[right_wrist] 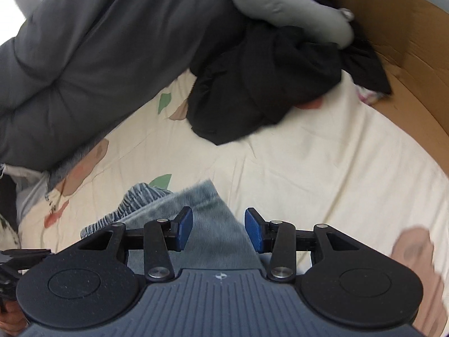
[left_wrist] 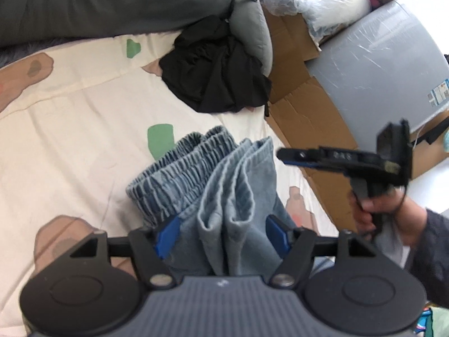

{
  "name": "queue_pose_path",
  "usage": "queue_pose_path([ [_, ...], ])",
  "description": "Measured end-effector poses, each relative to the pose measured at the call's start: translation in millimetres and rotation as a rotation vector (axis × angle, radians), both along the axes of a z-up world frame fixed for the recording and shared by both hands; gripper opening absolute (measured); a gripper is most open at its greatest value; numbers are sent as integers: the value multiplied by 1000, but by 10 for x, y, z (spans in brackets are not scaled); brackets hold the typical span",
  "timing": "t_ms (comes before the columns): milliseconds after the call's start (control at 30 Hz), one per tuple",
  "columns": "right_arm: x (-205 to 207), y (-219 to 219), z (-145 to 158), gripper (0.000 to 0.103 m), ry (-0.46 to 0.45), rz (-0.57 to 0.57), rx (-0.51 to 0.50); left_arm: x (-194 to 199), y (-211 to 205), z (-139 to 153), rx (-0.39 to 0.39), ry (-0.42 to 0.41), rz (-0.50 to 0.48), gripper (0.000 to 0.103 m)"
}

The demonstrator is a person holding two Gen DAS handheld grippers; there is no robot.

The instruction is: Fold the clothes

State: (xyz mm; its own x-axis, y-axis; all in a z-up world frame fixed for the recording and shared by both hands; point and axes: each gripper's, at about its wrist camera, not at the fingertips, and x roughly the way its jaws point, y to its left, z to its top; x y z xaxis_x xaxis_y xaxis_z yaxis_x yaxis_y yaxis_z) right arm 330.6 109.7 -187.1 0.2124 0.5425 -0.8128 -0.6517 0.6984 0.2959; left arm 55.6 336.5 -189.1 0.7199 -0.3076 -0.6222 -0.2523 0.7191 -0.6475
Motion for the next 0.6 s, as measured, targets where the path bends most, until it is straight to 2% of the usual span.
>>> queue_pose_path([
  [167, 63, 129, -42, 46, 0, 72, -21, 14, -11, -2, -10, -4, 3, 67],
  [200, 74, 139, -60, 41, 6, 81, -23, 19, -16, 1, -5, -5, 4, 67],
  [233, 86, 144, -80, 31, 12, 92, -23, 23, -20, 4, 0, -6, 5, 67],
  [367, 89, 184, -116, 7, 17, 124, -22, 23, -25, 1, 2, -4, 9, 67],
  [500, 70, 161, -17, 1, 26, 156, 37, 12, -39, 6, 3, 2, 12, 67],
  [600, 86, 133, 83, 0, 36, 163, 97, 3, -58, -3, 3, 5, 20, 67],
])
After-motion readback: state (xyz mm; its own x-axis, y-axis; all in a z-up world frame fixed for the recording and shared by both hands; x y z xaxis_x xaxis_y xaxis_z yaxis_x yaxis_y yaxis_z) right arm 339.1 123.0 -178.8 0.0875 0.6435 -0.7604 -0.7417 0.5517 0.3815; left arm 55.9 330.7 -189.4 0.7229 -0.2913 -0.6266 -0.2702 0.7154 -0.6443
